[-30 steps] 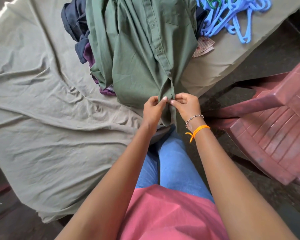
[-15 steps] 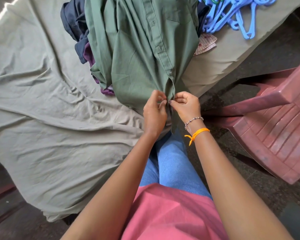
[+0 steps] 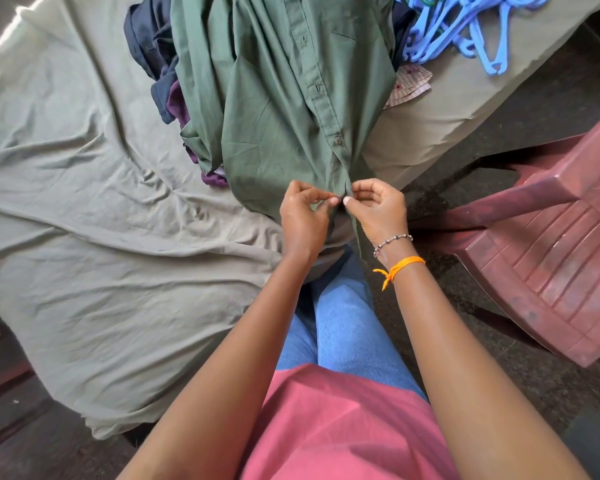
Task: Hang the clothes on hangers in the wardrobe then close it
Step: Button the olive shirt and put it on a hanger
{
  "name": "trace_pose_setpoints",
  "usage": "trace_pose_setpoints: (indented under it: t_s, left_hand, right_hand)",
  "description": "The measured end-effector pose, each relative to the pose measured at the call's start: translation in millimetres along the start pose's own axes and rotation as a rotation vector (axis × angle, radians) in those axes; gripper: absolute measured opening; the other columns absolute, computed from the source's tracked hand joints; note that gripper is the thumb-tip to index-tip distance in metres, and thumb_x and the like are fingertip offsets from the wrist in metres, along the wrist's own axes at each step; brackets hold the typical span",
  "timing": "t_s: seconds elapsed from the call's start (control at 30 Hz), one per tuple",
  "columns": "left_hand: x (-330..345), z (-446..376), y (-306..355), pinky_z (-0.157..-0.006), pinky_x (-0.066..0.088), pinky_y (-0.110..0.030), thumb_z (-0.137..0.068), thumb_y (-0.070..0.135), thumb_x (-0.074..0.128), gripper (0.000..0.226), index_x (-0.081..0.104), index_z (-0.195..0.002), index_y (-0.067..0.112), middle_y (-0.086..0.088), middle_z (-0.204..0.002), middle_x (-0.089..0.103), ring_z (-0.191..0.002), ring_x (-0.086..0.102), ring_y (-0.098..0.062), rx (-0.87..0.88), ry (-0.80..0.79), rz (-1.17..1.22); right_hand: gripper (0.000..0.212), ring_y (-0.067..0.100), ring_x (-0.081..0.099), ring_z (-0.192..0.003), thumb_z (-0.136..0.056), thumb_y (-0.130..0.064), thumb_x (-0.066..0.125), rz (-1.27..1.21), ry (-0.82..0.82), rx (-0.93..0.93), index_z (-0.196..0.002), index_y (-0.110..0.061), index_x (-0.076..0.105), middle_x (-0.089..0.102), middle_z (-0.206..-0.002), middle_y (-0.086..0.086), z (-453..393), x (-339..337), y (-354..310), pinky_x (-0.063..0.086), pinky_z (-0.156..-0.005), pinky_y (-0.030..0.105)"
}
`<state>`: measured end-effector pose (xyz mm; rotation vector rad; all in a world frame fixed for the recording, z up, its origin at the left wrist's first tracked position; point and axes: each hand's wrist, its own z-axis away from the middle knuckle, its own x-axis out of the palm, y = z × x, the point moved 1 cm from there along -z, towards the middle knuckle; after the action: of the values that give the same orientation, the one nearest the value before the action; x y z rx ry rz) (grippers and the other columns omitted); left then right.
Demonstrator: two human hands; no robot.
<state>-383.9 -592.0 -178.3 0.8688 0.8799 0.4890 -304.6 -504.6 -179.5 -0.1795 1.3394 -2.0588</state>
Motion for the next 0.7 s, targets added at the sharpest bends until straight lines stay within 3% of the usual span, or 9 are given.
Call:
trace_pose_setpoints:
  t_s: [0.1,0.17,0.27,0.6,0.7]
  left_hand:
    - [1.9,2.2,2.0,-0.078,0.039,-0.004,-0.079,0.011,0.074,0.002,0.075,-0.080,0.010,0.009,-0.085,0.050,-0.083,0.056,-0.007,-0.070,0.002,0.054]
    - [1.8,2.8,3.1,-0.083,0.046,-0.013,-0.077,0.011,0.076,0.003,0.073,-0.077,0.013,0.011,-0.088,0.051,-0.082,0.060,-0.008,-0.162,0.005,0.159]
    - [2.4,4.3,2.6,-0.076,0.048,-0.013,-0.077,0.009,0.076,0.007,0.070,-0.075,0.011,0.010,-0.090,0.053,-0.073,0.060,-0.002,-0.254,0.004,0.269]
    - [7.4,2.9,3.3,-0.075,0.049,-0.015,-0.079,0.012,0.076,0.010,0.070,-0.081,0.004,0.008,-0.086,0.059,-0.074,0.062,-0.004,-0.306,-0.012,0.227]
    - [6.6,-0.8,3.1,-0.073,0.048,-0.015,-0.078,0.012,0.076,0.013,0.070,-0.083,0.002,0.011,-0.074,0.060,-0.070,0.060,-0.001,-0.339,-0.017,0.222]
  right_hand:
    - [0.021,-0.006,0.058,-0.061,-0.076,0.010,0.066,-0.012,-0.017,-0.027,-0.086,-0.008,0.062,0.062,-0.074,-0.004,3.2,-0.2,-0.4,0.050,-0.067,0.013]
    - [0.020,-0.003,0.059,-0.064,-0.076,0.008,0.067,-0.012,-0.003,-0.038,-0.085,-0.009,0.062,0.062,-0.074,-0.004,4.3,-1.2,0.8,0.051,-0.068,0.015]
    - [0.020,-0.004,0.060,-0.063,-0.076,0.007,0.068,-0.011,0.000,-0.043,-0.084,-0.009,0.063,0.063,-0.074,-0.005,6.5,-2.6,2.4,0.051,-0.068,0.014]
    - [0.017,-0.004,0.063,-0.065,-0.076,0.009,0.069,-0.024,-0.029,-0.043,-0.089,-0.003,0.066,0.065,-0.076,-0.002,7.9,-6.3,1.2,0.052,-0.070,0.013]
    - [0.016,0.003,0.065,-0.064,-0.081,0.010,0.062,-0.059,-0.046,-0.011,-0.090,-0.002,0.068,0.066,-0.074,0.002,6.6,-7.7,1.2,0.057,-0.074,0.022]
